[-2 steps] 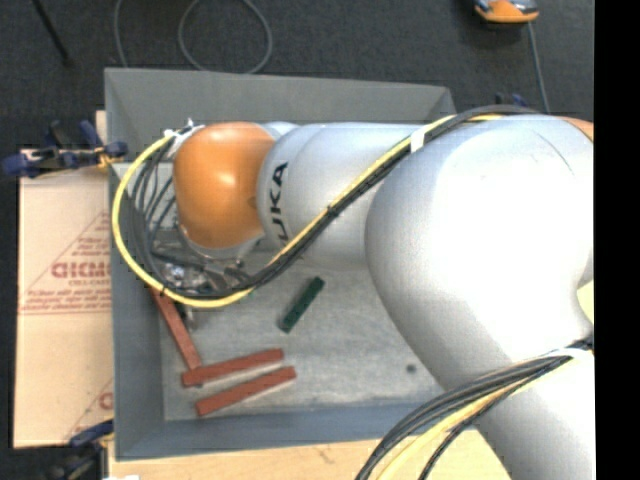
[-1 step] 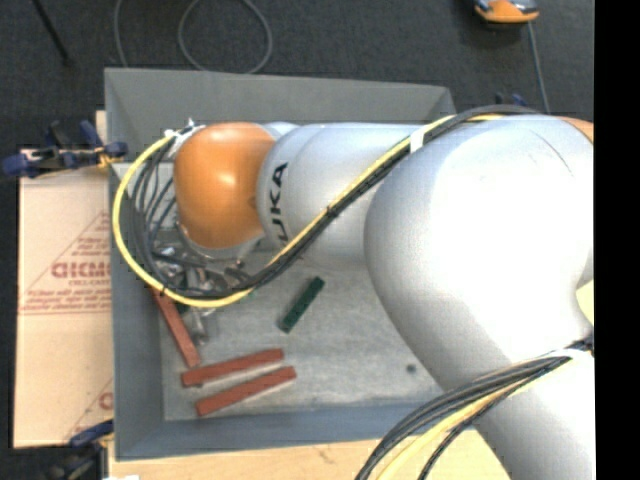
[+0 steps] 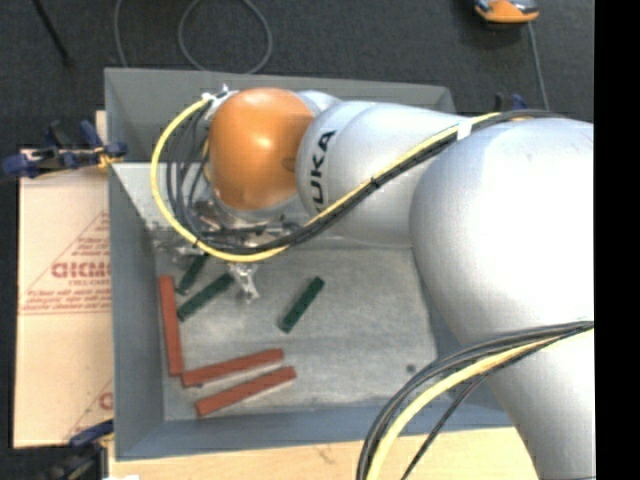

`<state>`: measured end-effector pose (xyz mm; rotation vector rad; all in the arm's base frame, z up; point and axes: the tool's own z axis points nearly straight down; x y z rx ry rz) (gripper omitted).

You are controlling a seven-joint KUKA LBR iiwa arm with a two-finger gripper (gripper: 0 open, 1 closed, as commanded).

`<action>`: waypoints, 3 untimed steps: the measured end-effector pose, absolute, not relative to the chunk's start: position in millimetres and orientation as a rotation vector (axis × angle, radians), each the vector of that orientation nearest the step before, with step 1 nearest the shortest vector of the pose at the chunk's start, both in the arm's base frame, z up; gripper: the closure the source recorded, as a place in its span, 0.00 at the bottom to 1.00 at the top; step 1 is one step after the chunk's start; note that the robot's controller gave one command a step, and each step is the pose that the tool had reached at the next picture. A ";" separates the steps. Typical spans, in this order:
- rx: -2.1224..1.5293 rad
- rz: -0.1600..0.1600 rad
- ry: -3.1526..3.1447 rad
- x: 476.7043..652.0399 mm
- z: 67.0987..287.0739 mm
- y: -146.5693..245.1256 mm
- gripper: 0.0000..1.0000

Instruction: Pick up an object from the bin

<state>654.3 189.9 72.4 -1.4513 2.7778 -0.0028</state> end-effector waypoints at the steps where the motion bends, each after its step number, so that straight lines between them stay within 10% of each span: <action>1: -1.447 0.002 2.780 653.8 73.0 192.1 1.00; 2: -1.505 -0.002 2.744 617.5 172.5 206.0 1.00; 3: -1.499 -0.004 2.744 630.3 252.0 208.0 1.00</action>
Offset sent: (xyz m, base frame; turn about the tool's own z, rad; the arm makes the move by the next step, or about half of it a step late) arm 0.0000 0.0000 0.0000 0.0000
